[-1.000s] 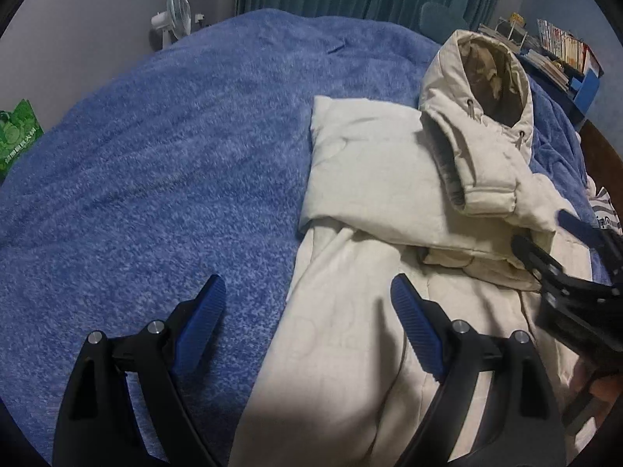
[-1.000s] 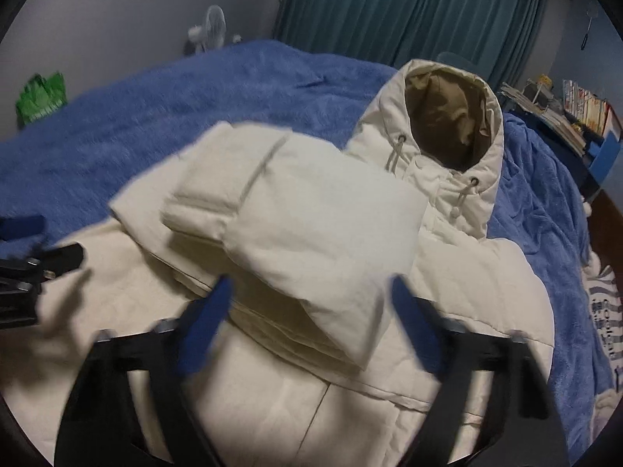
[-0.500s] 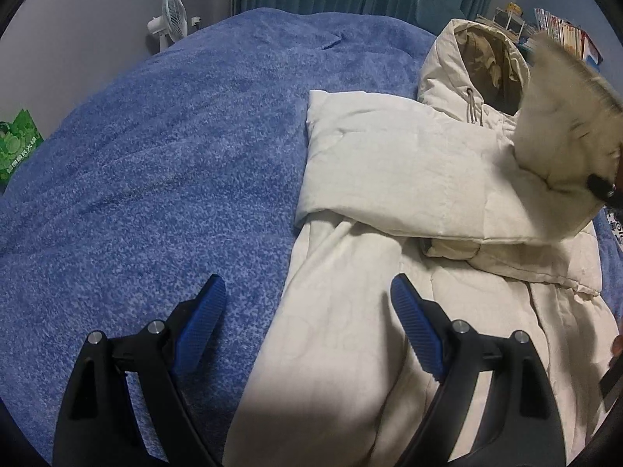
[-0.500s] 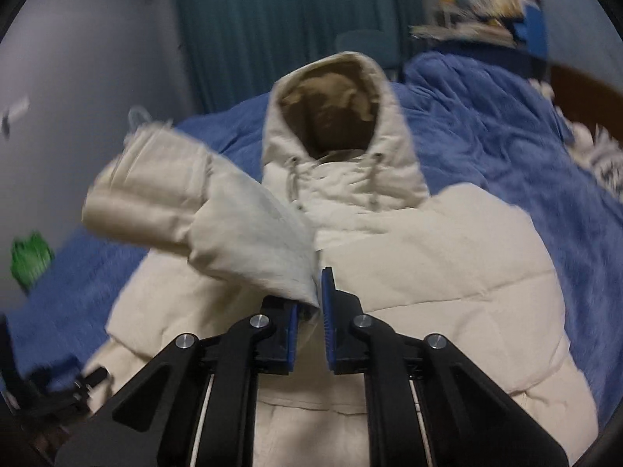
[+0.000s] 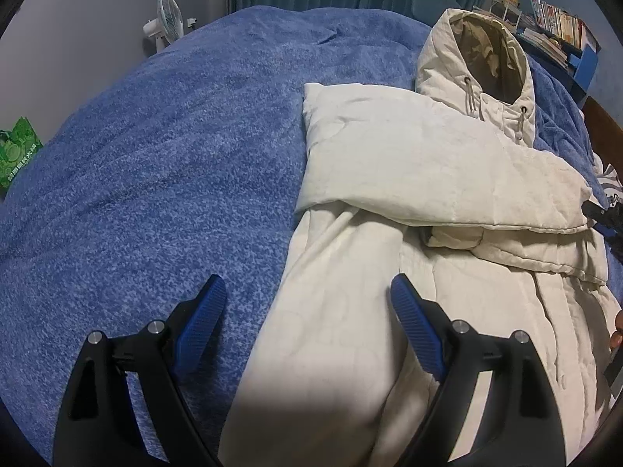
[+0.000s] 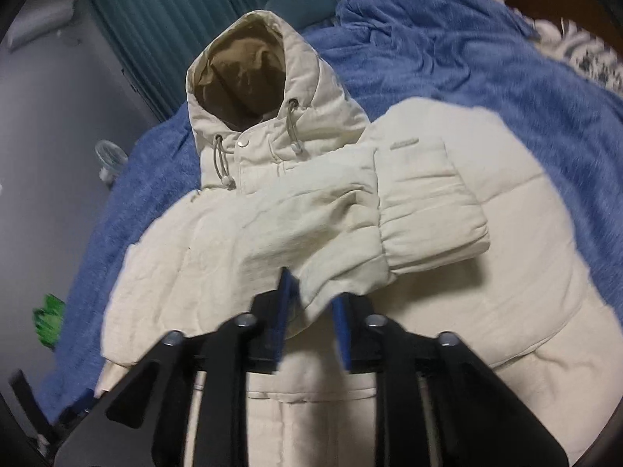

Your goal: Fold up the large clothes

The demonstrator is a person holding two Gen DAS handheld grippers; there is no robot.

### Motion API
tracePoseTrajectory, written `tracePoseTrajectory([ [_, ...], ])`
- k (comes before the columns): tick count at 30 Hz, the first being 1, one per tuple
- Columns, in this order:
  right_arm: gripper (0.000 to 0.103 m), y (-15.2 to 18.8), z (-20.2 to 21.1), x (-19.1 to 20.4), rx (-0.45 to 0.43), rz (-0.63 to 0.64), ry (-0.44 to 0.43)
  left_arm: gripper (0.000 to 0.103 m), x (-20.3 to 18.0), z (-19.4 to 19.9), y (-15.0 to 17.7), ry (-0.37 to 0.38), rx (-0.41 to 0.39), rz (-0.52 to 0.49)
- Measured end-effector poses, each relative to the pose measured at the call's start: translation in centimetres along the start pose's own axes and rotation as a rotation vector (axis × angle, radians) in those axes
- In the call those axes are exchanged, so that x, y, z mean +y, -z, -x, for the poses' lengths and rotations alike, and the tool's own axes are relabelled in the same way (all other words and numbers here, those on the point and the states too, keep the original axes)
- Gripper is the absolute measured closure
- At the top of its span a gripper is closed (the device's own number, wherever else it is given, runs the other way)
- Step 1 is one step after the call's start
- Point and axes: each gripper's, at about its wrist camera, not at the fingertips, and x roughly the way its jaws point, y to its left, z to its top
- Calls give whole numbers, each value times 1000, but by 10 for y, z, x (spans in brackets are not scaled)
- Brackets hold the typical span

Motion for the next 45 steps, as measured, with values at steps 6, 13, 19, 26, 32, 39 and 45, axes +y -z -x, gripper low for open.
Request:
tracePoseTrajectory([
  [6,60,6,-8,-15,27,-103,-30,21,0,0,1,4,1,0],
  [13,93,8,6,-8,-23,-45,8,21,-1,-1,2,-3,8,-4],
  [19,93,1,28,11,-35,84,76,21,-8,-3,3,-21,8,-36],
  [26,81,10,5,-24,98,-30,58,21,-12,-4,4,-35,4,-54],
  [32,36,9,11,-27,131,-66,43,21,-11,-5,4,-36,6,-51],
  [39,24,-7,46,-22,-63,34,231,21,-10,-8,4,-33,12,-42],
  [45,23,-11,60,-7,-151,129,217,21,-14,-7,4,-50,7,-53],
])
